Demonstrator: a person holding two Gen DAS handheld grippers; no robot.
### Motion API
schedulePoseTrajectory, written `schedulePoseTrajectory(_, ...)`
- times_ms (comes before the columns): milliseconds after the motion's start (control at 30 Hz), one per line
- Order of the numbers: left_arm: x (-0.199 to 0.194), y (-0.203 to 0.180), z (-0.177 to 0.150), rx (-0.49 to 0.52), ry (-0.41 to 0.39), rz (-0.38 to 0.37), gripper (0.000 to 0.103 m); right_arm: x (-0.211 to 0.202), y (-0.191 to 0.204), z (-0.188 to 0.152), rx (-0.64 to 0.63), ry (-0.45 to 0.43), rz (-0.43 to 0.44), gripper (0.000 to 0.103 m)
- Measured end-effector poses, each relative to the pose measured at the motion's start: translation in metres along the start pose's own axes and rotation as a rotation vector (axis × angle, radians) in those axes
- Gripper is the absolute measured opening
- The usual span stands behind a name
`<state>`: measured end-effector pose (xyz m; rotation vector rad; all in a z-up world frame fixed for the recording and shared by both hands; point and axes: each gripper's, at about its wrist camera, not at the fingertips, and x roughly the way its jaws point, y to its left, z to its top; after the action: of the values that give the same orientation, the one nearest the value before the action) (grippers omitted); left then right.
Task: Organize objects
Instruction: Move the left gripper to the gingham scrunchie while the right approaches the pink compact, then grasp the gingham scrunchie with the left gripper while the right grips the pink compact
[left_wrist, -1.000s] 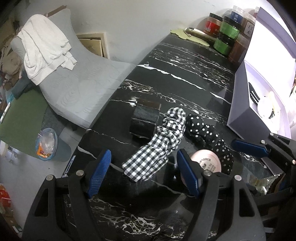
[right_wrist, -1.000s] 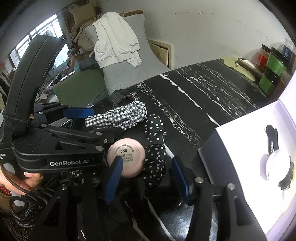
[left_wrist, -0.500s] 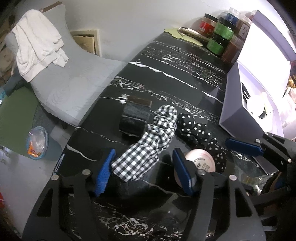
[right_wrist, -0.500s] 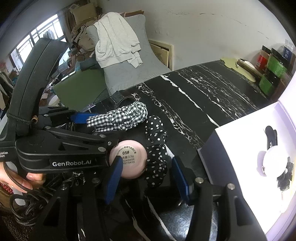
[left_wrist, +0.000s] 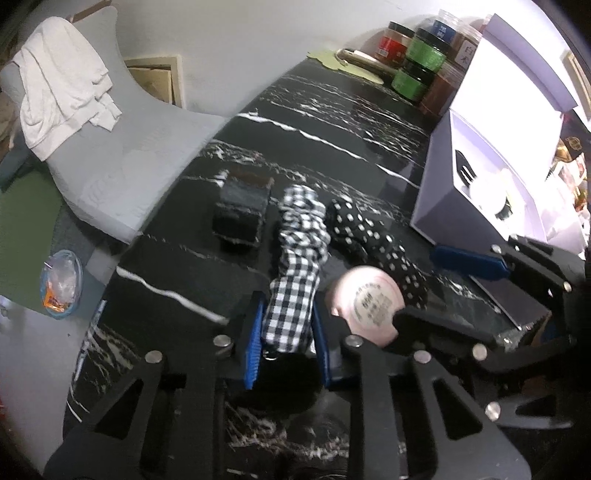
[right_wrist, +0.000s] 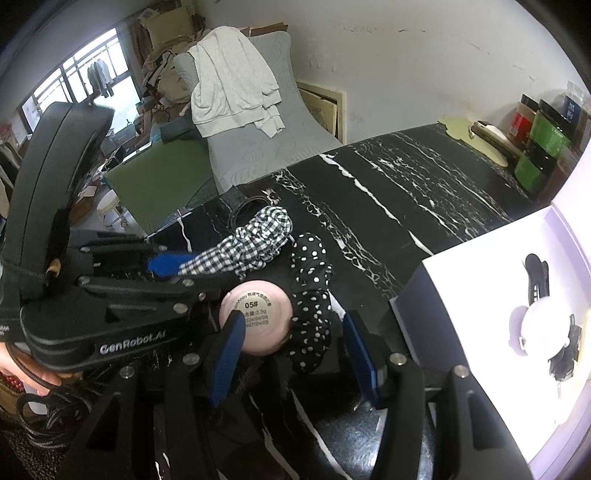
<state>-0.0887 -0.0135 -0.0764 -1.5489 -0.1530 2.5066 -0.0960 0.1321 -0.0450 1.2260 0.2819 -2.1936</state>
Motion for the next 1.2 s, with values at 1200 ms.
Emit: schedulePoseTrajectory(1200, 0.006, -0.003, 0.008, 0.039, -0.01, -0.005, 0.018, -0.002, -0.002, 0.0, 0.003, 0.0, -0.005, 0.056)
